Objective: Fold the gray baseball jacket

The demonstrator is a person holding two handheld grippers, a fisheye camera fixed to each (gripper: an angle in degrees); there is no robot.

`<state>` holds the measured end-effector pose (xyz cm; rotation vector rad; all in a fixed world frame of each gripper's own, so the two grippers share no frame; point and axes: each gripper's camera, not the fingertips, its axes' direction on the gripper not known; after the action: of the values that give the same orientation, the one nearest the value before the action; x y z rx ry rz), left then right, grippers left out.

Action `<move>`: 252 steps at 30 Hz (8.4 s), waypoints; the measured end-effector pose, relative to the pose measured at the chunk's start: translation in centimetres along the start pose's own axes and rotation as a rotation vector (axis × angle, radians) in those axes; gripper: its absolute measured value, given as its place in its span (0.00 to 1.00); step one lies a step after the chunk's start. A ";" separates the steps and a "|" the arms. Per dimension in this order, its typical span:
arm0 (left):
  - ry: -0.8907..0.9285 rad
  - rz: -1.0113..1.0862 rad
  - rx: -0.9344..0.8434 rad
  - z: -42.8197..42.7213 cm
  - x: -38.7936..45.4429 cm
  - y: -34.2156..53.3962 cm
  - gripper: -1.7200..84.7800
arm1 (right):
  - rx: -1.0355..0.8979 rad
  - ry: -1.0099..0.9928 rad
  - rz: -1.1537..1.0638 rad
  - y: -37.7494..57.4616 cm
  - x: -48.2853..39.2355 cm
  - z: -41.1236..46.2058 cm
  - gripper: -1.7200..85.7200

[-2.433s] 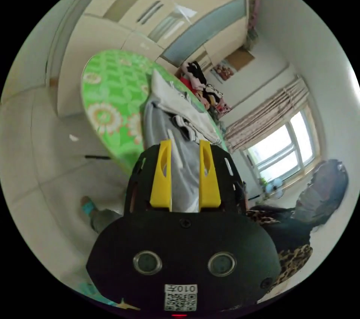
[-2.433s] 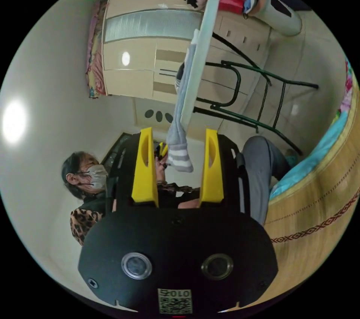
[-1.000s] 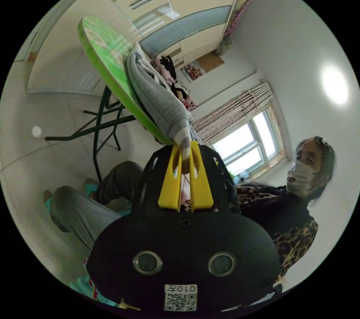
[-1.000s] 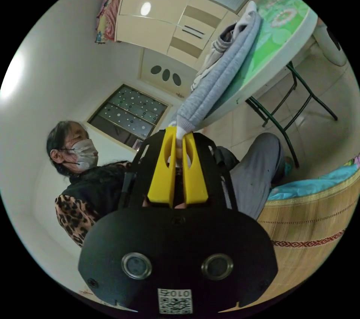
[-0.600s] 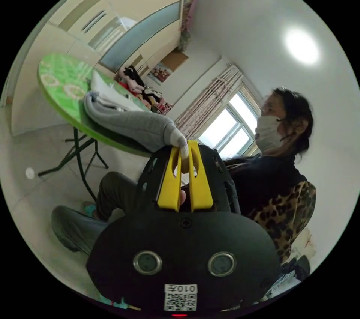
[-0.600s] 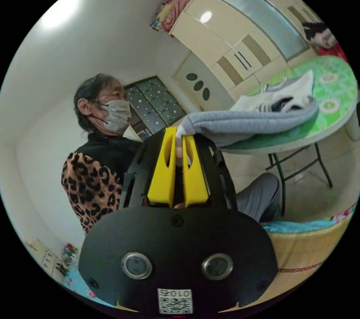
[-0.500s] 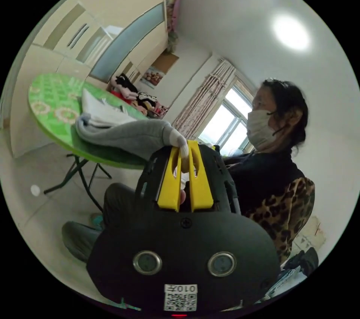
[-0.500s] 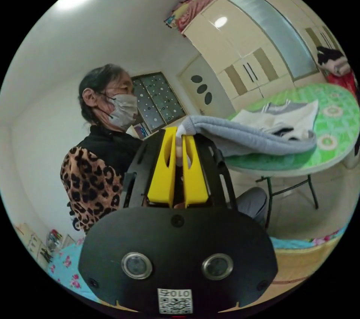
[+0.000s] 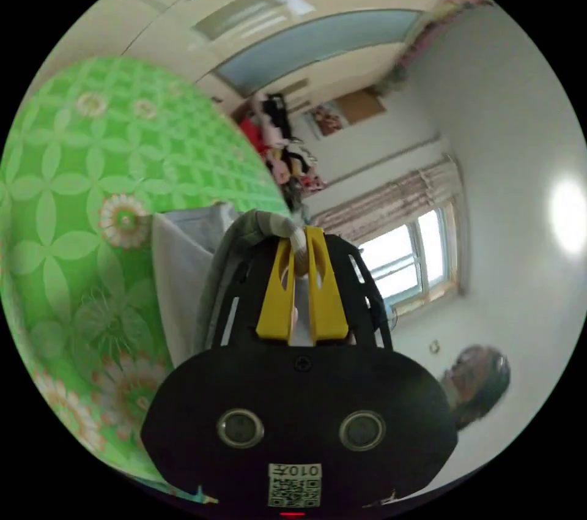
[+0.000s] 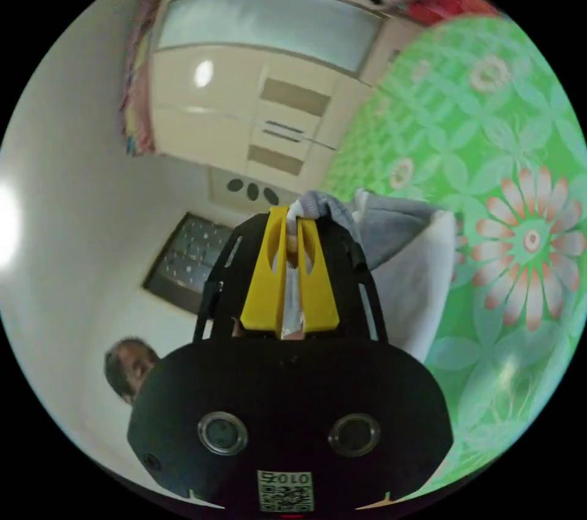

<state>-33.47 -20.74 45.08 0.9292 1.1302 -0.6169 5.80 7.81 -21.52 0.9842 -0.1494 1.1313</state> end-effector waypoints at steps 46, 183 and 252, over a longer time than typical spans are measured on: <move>-0.528 0.340 -0.159 22.5 -0.2 -6.6 0.02 | -0.148 0.613 -0.278 -16.0 6.3 13.2 0.09; -0.207 0.461 -0.295 11.2 -8.0 -23.2 0.12 | -1.113 0.699 -0.463 -22.0 8.4 53.2 0.10; -0.173 0.737 -0.608 21.2 4.3 -9.4 0.03 | 0.027 0.143 -0.387 9.1 -7.9 13.5 0.07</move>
<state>-29.52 -43.67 41.09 0.6685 0.6742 0.2427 -0.34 -6.71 -12.63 0.9051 0.1662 0.8442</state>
